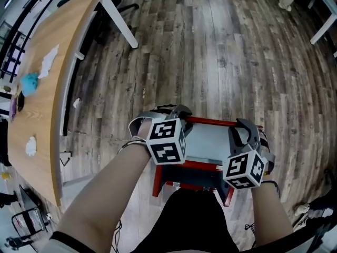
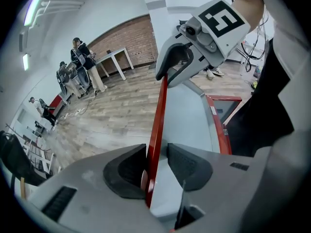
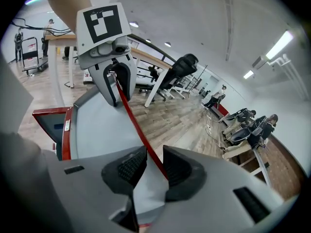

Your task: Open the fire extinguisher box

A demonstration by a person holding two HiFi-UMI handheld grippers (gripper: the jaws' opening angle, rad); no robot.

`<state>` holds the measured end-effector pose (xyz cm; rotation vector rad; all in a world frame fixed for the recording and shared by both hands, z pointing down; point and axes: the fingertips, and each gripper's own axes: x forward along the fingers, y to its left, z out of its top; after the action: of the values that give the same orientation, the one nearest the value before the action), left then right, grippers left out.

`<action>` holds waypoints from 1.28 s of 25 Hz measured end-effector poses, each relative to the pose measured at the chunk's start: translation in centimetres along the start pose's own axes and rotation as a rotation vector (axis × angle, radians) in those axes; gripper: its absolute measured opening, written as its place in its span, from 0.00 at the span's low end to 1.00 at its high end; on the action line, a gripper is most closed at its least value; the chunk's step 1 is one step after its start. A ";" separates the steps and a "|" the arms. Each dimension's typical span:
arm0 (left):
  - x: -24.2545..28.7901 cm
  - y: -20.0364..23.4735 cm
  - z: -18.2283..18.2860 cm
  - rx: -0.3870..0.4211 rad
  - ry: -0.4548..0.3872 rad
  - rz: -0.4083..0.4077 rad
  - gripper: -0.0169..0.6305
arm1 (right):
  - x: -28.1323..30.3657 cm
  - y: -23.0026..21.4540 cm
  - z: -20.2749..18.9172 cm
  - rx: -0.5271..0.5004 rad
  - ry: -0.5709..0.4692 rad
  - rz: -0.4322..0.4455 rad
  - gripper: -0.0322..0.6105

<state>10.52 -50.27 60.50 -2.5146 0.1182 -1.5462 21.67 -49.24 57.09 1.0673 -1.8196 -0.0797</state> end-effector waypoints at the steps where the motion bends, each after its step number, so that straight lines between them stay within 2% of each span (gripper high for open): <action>1: 0.1 0.1 -0.1 0.003 -0.001 0.004 0.21 | 0.2 0.0 0.0 -0.002 -0.005 -0.003 0.20; 6: 0.3 0.4 -0.3 0.014 -0.014 0.015 0.21 | 0.8 -0.1 0.1 -0.013 -0.025 -0.015 0.20; 11: 0.7 0.7 0.0 0.032 -0.014 0.064 0.22 | 1.2 -0.4 -0.4 -0.080 -0.018 -0.049 0.20; 19: -0.4 0.4 0.2 0.047 -0.025 0.103 0.22 | 0.0 -0.1 0.1 -0.123 -0.020 -0.038 0.20; 22: -0.8 0.3 0.6 0.077 -0.030 0.170 0.22 | -0.5 -0.3 0.0 -0.149 -0.008 -0.039 0.20; 27: -2.3 -0.3 0.6 0.179 -0.020 0.366 0.22 | -1.5 0.1 0.4 -0.195 -0.010 -0.047 0.20; 30: -3.2 0.0 0.8 0.178 -0.020 0.459 0.22 | -1.9 0.0 0.3 -0.242 0.003 -0.065 0.20; 32: -3.9 0.2 0.9 0.149 -0.030 0.500 0.22 | -2.2 -0.1 0.3 -0.256 0.005 -0.076 0.20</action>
<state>9.59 -49.76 56.62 -2.1684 0.5576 -1.2598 21.80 -47.87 55.32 0.9529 -1.7111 -0.3455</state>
